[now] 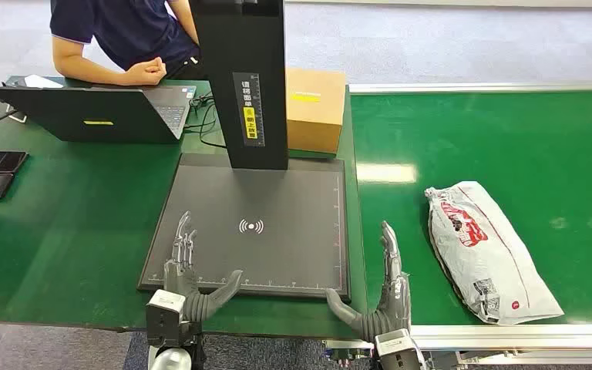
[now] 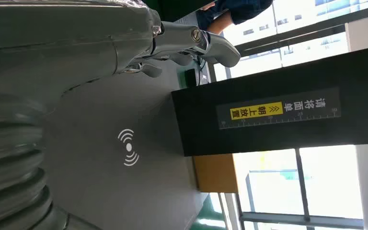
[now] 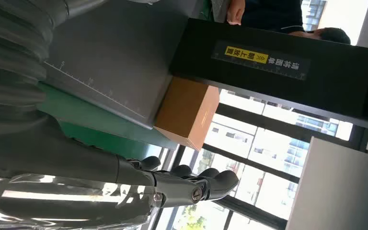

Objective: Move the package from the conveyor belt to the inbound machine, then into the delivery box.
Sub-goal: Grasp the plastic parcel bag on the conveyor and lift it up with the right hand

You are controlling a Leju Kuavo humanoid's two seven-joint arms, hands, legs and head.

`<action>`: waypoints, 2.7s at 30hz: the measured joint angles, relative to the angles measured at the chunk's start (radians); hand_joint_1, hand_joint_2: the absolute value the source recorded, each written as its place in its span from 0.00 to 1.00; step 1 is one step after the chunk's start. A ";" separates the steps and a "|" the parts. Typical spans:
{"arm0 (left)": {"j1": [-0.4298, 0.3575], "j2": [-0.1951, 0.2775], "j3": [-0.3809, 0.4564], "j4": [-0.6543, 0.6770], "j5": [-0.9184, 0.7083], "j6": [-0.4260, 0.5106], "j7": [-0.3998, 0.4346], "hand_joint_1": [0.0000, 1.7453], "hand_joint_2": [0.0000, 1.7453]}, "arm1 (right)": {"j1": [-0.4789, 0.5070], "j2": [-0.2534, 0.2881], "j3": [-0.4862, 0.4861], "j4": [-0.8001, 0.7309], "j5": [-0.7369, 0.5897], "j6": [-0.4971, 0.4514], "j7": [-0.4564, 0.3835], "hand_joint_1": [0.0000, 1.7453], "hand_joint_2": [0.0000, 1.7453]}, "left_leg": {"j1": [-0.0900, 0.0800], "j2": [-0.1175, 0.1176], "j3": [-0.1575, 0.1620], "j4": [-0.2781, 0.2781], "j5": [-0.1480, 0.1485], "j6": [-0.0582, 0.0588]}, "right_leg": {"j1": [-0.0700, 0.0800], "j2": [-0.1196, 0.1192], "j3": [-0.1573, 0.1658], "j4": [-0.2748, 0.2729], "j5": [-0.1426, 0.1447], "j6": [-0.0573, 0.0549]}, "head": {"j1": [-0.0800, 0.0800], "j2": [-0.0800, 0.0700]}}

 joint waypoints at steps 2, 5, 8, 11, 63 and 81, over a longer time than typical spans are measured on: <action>0.000 0.000 0.001 0.002 -0.003 -0.002 0.000 0.00 1.00 | -0.001 0.000 0.000 0.001 0.002 -0.003 0.002 0.00 1.00 | 0.000 0.000 0.000 0.000 0.000 0.000 | 0.000 0.000 0.000 0.000 0.000 0.000 | 0.000 0.000; 0.000 -0.002 0.003 0.008 -0.009 -0.011 0.000 0.00 1.00 | -0.002 0.000 0.000 0.004 0.007 -0.013 0.007 0.00 1.00 | 0.000 0.000 0.000 0.000 0.000 0.000 | 0.000 0.000 0.000 0.000 0.000 0.000 | 0.000 0.000; 0.000 -0.005 0.007 0.013 -0.015 -0.015 0.000 0.00 1.00 | -0.001 0.000 0.000 0.008 0.009 -0.016 0.010 0.00 1.00 | 0.000 0.000 0.000 0.000 0.000 0.000 | 0.000 0.000 0.000 0.000 0.000 0.000 | 0.000 0.000; 0.000 -0.007 0.010 0.016 -0.016 -0.016 0.000 0.00 1.00 | 0.000 0.000 0.000 0.010 0.009 -0.017 0.010 0.00 1.00 | 0.000 0.000 0.000 0.000 0.000 0.000 | 0.000 0.000 0.000 0.000 0.000 0.000 | 0.000 0.000; 0.010 -0.005 0.020 0.010 0.016 -0.024 0.000 0.00 1.00 | -0.022 -0.080 -0.353 0.007 0.248 -0.141 0.151 0.00 1.00 | 0.000 0.000 0.000 0.001 0.000 0.000 | 0.000 0.000 0.000 0.000 0.000 0.000 | 0.000 0.000; -0.005 -0.005 0.023 0.011 0.034 -0.025 0.000 0.00 1.00 | -0.297 -0.269 -0.691 0.610 0.259 -0.079 0.229 0.00 1.00 | 0.000 0.000 0.000 0.001 0.000 0.001 | -0.001 0.000 0.000 0.000 0.001 0.001 | 0.000 0.000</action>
